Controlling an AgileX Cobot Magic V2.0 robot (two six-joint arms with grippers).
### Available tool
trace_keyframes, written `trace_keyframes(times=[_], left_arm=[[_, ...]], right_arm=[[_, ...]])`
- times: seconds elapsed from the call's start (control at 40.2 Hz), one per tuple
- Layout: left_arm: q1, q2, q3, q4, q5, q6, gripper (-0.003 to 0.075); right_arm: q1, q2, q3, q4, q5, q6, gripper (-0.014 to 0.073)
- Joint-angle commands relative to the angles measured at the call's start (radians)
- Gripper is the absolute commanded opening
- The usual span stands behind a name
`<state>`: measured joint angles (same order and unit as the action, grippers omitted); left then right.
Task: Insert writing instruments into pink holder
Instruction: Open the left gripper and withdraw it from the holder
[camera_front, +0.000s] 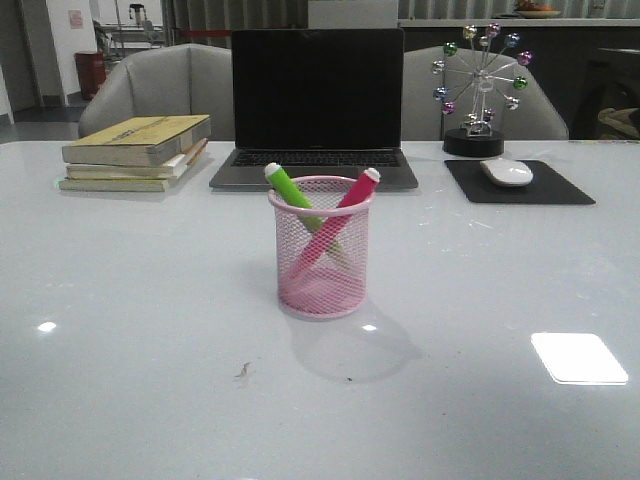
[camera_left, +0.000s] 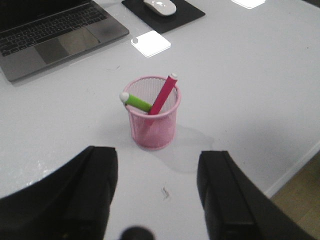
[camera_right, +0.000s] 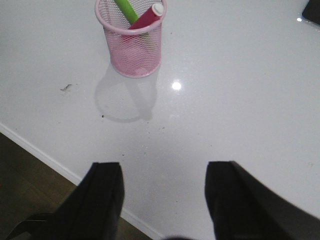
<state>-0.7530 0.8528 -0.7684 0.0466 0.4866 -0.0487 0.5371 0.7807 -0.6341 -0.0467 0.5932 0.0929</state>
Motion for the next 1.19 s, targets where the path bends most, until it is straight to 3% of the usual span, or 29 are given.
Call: trace_keyframes(times=[0.0,0.124,0.249,0.274,0.373,0.448,1.02,1.169], left_arm=[[-0.009,-0.117,0.054,-0.001,-0.061,-0.012,0.0424],[-0.009,-0.261,0.180,0.007,-0.060,-0.012,0.0424],[-0.009,-0.282,0.222,0.014,-0.052,-0.012,0.0404],[-0.009,-0.282,0.222,0.014,-0.050,-0.012,0.0373],[-0.009,-0.282,0.222,0.014,-0.049,-0.012,0.0188],[-0.009,-0.282,0.222,0.014,-0.049,-0.012,0.0099],[-0.019,-0.286,0.222,0.016,-0.049,-0.012,0.0091],[0.094,-0.333,0.254,0.102,-0.073,-0.012,0.0091]], right_arm=[[0.000,-0.009,-0.028,-0.010,-0.063,-0.005,0.0479],[0.000,-0.009,-0.028,-0.010,-0.062,-0.005,0.0479],[0.000,-0.006,-0.028,-0.021,-0.062,-0.006,0.0459],[0.000,-0.005,-0.028,-0.021,-0.062,-0.006,0.0426],[0.000,-0.005,-0.028,-0.022,-0.062,-0.006,0.0144],[0.000,-0.005,-0.028,-0.021,-0.062,-0.006,0.0017],[0.000,-0.005,-0.028,-0.021,-0.062,-0.005,0.0028],[0.000,-0.005,-0.028,-0.021,-0.062,-0.005,0.0028]])
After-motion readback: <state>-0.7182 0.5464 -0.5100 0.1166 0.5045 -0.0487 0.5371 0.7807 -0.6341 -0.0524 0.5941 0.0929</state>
